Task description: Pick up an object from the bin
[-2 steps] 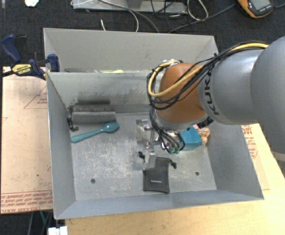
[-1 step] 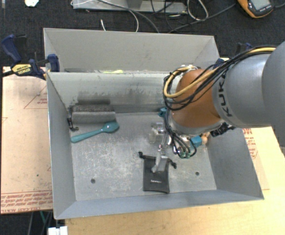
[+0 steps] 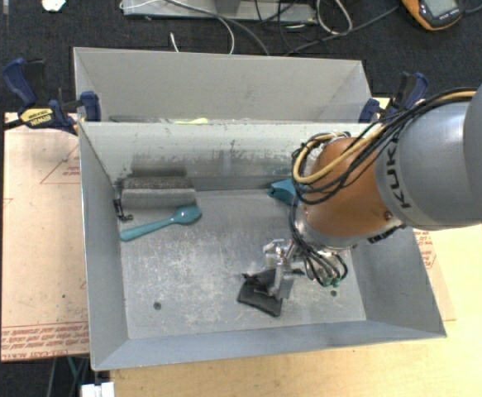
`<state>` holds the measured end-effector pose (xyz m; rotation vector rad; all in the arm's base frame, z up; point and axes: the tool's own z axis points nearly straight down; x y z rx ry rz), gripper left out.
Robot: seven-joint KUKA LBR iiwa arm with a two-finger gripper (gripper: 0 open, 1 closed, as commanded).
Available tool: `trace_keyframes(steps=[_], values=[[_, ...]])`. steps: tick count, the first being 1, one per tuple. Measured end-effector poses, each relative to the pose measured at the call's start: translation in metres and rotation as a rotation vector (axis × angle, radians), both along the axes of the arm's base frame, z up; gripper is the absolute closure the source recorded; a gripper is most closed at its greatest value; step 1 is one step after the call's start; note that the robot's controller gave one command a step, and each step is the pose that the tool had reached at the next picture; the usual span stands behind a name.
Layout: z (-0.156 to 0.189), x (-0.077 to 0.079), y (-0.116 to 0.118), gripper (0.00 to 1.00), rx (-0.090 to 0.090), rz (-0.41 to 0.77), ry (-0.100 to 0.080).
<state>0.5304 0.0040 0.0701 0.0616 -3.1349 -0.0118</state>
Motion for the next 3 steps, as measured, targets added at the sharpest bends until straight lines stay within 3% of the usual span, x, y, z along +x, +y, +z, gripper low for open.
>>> trace_keyframes(steps=[1,2,3], values=[[0.000,0.000,0.000,1.00,0.000,0.000,0.000],[0.064,-0.008,0.000,1.00,0.000,-0.006,0.003],[0.061,0.015,-0.009,1.00,0.001,0.245,-0.008]])
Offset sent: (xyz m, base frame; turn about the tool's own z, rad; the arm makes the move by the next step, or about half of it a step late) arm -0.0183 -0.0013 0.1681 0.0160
